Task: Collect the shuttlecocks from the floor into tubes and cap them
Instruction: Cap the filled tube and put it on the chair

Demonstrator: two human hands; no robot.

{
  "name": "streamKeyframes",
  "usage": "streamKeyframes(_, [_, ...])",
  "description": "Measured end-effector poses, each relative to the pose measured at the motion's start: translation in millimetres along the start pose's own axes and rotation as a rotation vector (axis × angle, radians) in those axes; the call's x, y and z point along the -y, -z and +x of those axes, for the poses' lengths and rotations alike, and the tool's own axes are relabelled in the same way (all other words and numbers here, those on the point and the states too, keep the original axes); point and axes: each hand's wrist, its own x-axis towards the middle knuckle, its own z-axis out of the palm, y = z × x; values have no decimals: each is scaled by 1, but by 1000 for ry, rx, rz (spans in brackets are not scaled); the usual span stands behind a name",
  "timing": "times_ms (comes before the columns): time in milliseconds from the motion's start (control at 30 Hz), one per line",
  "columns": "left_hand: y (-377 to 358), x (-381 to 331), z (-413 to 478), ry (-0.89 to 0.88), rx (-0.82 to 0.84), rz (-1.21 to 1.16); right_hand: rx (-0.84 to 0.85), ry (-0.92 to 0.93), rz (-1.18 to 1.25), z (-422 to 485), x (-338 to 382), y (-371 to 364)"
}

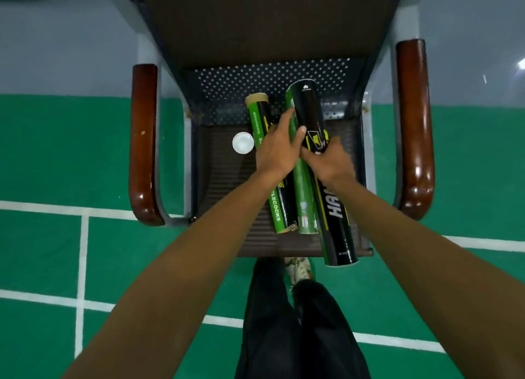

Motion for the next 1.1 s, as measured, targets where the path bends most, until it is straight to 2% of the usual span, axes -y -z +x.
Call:
streamKeyframes(100, [-12,2,11,-2,96,90,-79,-46,-92,18,2,3])
streamKeyframes(233, [-15,14,19,-25,168,182,-103,-104,-194,33,-3,7])
streamKeyframes(467, [12,66,52,73,163,417,-129,-259,-135,70,-18,-10])
streamKeyframes(567, [20,86,62,102,145,377,-117,-267,-133,78,-21,-28])
streamKeyframes(633, [22,96,66,141,124,275,-139,-222,-117,79,-23,-40])
streamKeyframes(700, [26,103,68,171,145,277,-169,-171,-149,77,-22,-51])
streamKeyframes(767, [29,108,71,163,188,366,-267,-78,-340,74,-16,-56])
streamKeyframes(867, [29,118,73,151,275,483,-377,247,-660,67,0,-64])
streamKeyframes(933, [27,122,74,169,311,476,-321,283,-718,65,11,-77])
streamKeyframes(1033, [22,123,72,170,316,462,-163,48,-654,66,27,-94])
streamKeyframes(1100, [22,126,70,180,324,436,-84,-34,-634,68,30,-96])
